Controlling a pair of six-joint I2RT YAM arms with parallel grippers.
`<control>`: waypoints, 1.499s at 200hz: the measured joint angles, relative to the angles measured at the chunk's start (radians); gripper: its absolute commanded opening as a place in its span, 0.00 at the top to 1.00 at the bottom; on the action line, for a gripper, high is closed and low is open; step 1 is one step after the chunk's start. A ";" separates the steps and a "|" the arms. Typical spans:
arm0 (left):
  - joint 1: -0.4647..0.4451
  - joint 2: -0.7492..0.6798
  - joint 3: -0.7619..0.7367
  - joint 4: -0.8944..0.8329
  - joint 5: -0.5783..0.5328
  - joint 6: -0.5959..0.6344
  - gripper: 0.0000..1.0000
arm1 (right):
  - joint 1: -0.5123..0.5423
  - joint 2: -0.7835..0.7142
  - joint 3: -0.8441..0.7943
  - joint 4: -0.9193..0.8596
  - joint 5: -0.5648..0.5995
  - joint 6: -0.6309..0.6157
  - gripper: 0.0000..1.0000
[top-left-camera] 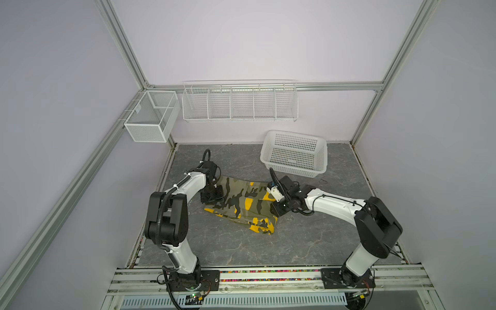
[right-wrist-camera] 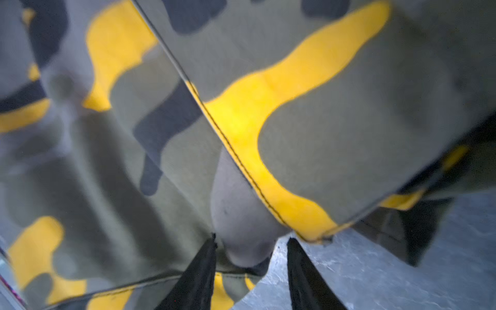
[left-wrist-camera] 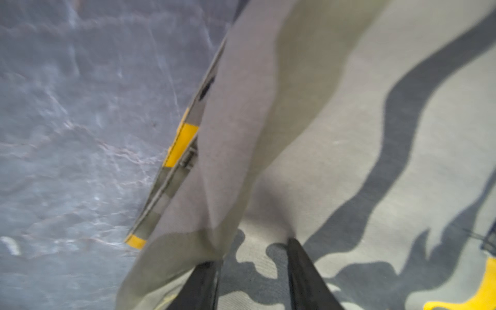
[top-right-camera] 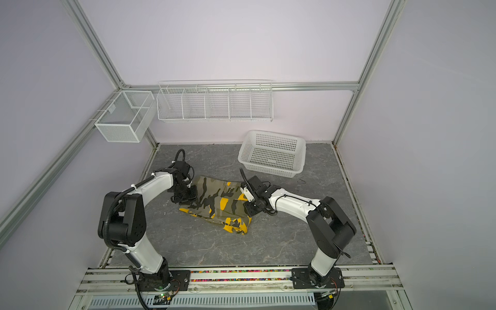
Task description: Fold and stack the trousers
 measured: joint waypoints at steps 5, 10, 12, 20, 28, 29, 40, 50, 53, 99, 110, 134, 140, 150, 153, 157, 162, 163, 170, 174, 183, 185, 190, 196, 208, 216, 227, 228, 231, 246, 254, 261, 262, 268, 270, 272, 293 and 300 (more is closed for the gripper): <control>-0.003 -0.013 0.002 -0.002 -0.002 0.003 0.48 | -0.006 -0.010 0.014 0.001 0.001 0.003 0.53; -0.007 -0.028 0.004 -0.003 -0.002 0.003 0.46 | -0.011 -0.018 0.029 0.003 0.001 0.003 0.53; -0.008 -0.035 0.004 -0.004 -0.003 0.002 0.45 | -0.014 -0.021 0.035 0.004 0.001 0.004 0.53; -0.021 -0.066 0.006 -0.006 -0.003 -0.002 0.42 | -0.022 -0.025 0.059 0.011 0.005 0.006 0.53; -0.039 -0.101 0.007 -0.005 0.000 -0.004 0.40 | -0.031 -0.024 0.080 0.021 0.007 0.006 0.54; -0.041 -0.105 0.007 -0.005 0.000 -0.004 0.40 | -0.031 -0.023 0.082 0.021 0.007 0.006 0.54; -0.076 -0.152 0.008 -0.003 0.005 -0.006 0.38 | -0.043 -0.011 0.108 0.031 0.008 0.006 0.55; -0.109 -0.193 0.008 0.003 0.013 -0.013 0.36 | -0.051 0.011 0.122 0.048 0.008 0.006 0.57; -0.122 -0.204 0.007 0.007 0.017 -0.014 0.35 | -0.053 0.020 0.124 0.054 0.007 0.006 0.57; -0.263 -0.312 -0.068 0.113 0.041 -0.059 0.29 | -0.072 0.181 0.122 0.099 -0.001 -0.002 0.61; -0.293 -0.316 -0.099 0.143 0.045 -0.072 0.29 | -0.072 0.190 0.122 0.114 -0.005 -0.004 0.60; -0.364 -0.314 -0.158 0.201 0.045 -0.098 0.27 | -0.080 0.190 0.121 0.122 -0.024 -0.009 0.55; -0.385 -0.311 -0.166 0.214 0.045 -0.105 0.27 | -0.084 0.190 0.121 0.123 -0.034 -0.010 0.53; -0.420 -0.304 -0.174 0.237 0.042 -0.109 0.27 | -0.092 0.188 0.121 0.123 -0.056 -0.010 0.51; -0.432 -0.300 -0.175 0.245 0.041 -0.111 0.27 | -0.095 0.187 0.121 0.122 -0.062 -0.010 0.50; -0.447 -0.295 -0.176 0.256 0.039 -0.113 0.27 | -0.099 0.183 0.121 0.121 -0.074 -0.008 0.49; -0.464 -0.288 -0.178 0.271 0.038 -0.114 0.27 | -0.104 0.178 0.121 0.117 -0.085 -0.009 0.47; -0.467 -0.286 -0.178 0.274 0.038 -0.114 0.27 | -0.105 0.177 0.121 0.116 -0.087 -0.009 0.47; -0.489 -0.275 -0.180 0.293 0.037 -0.118 0.26 | -0.113 0.163 0.121 0.108 -0.099 -0.006 0.45; -0.502 -0.268 -0.180 0.303 0.035 -0.121 0.26 | -0.117 0.153 0.121 0.103 -0.105 -0.005 0.44; -0.526 -0.252 -0.180 0.326 0.023 -0.123 0.25 | -0.131 0.121 0.118 0.087 -0.118 -0.002 0.42; -0.532 -0.248 -0.180 0.331 0.020 -0.123 0.25 | -0.135 0.111 0.116 0.085 -0.119 0.001 0.41; -0.546 -0.238 -0.180 0.344 0.014 -0.126 0.25 | -0.144 0.086 0.110 0.079 -0.127 0.001 0.40; -0.559 -0.228 -0.180 0.356 0.006 -0.127 0.25 | -0.156 0.055 0.103 0.072 -0.133 0.005 0.39; -0.590 -0.200 -0.180 0.378 -0.015 -0.133 0.25 | -0.185 -0.021 0.081 0.061 -0.146 0.014 0.36; -0.608 -0.177 -0.179 0.388 -0.029 -0.139 0.25 | -0.206 -0.072 0.064 0.058 -0.155 0.021 0.34; -0.633 -0.141 -0.178 0.399 -0.049 -0.152 0.25 | -0.238 -0.142 0.038 0.054 -0.162 0.031 0.29; -0.635 -0.139 -0.178 0.400 -0.050 -0.153 0.25 | -0.240 -0.146 0.036 0.054 -0.164 0.031 0.28; -0.641 -0.128 -0.178 0.404 -0.058 -0.157 0.25 | -0.248 -0.164 0.029 0.053 -0.166 0.037 0.28; -0.665 -0.083 -0.178 0.419 -0.083 -0.175 0.25 | -0.290 -0.236 -0.008 0.051 -0.173 0.053 0.25; -0.673 -0.062 -0.178 0.428 -0.093 -0.187 0.25 | -0.311 -0.267 -0.027 0.047 -0.180 0.059 0.25; -0.675 -0.048 -0.179 0.438 -0.101 -0.196 0.25 | -0.327 -0.288 -0.042 0.043 -0.182 0.065 0.24; -0.676 -0.047 -0.179 0.439 -0.101 -0.197 0.25 | -0.330 -0.292 -0.045 0.042 -0.184 0.065 0.24; -0.678 -0.037 -0.179 0.447 -0.108 -0.203 0.25 | -0.343 -0.308 -0.058 0.038 -0.185 0.069 0.24; -0.679 -0.034 -0.179 0.450 -0.111 -0.205 0.25 | -0.346 -0.312 -0.061 0.035 -0.186 0.070 0.24; -0.679 -0.031 -0.179 0.452 -0.113 -0.208 0.26 | -0.349 -0.316 -0.064 0.034 -0.186 0.071 0.24; -0.680 -0.012 -0.178 0.459 -0.143 -0.214 0.26 | -0.383 -0.348 -0.090 0.015 -0.188 0.078 0.24; -0.680 -0.009 -0.177 0.459 -0.154 -0.214 0.26 | -0.391 -0.354 -0.095 0.008 -0.188 0.080 0.24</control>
